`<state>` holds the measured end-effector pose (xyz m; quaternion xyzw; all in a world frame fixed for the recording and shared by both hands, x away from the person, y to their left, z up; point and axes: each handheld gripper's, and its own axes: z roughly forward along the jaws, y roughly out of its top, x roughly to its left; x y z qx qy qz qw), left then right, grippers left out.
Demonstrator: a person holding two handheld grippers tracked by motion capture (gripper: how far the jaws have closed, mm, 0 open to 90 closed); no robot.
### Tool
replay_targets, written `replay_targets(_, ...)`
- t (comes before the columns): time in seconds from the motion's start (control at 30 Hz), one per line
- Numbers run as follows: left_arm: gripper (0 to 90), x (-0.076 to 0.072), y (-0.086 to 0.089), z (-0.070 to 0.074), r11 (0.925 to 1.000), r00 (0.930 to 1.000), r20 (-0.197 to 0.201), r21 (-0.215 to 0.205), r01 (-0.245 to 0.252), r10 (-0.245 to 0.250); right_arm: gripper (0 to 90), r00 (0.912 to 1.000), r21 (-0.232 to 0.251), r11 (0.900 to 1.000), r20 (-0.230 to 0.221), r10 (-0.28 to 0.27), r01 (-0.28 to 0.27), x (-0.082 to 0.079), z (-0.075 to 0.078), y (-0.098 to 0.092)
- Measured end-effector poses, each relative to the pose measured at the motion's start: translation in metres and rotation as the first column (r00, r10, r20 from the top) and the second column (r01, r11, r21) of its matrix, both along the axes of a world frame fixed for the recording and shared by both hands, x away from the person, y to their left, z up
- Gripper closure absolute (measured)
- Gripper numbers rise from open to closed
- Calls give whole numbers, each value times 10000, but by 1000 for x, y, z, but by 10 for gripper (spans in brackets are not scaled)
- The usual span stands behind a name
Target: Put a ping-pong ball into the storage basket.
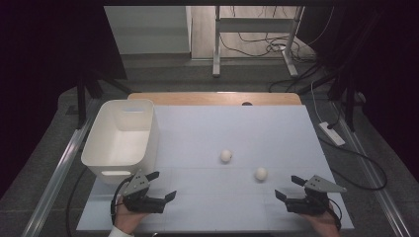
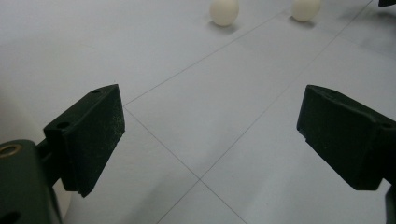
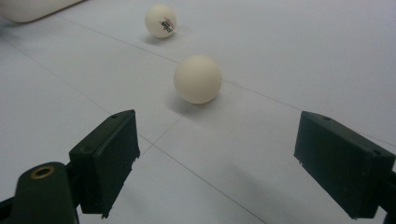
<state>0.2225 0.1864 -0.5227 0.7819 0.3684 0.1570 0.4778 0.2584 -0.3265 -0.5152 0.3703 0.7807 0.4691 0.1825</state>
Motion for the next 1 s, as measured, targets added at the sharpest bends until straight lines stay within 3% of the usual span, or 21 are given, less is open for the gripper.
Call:
replay_targets(0.47,92,-2,-1,-1,9997,9999,11,203,-113,113,138,9996,-21,9996,-14,276,-276,7,-3,3)
replay_targets(1.0,93,0,-15,4,9983,9999,-47,567,109,-107,140,9999,42,9999,82,127,-127,3,-1,1)
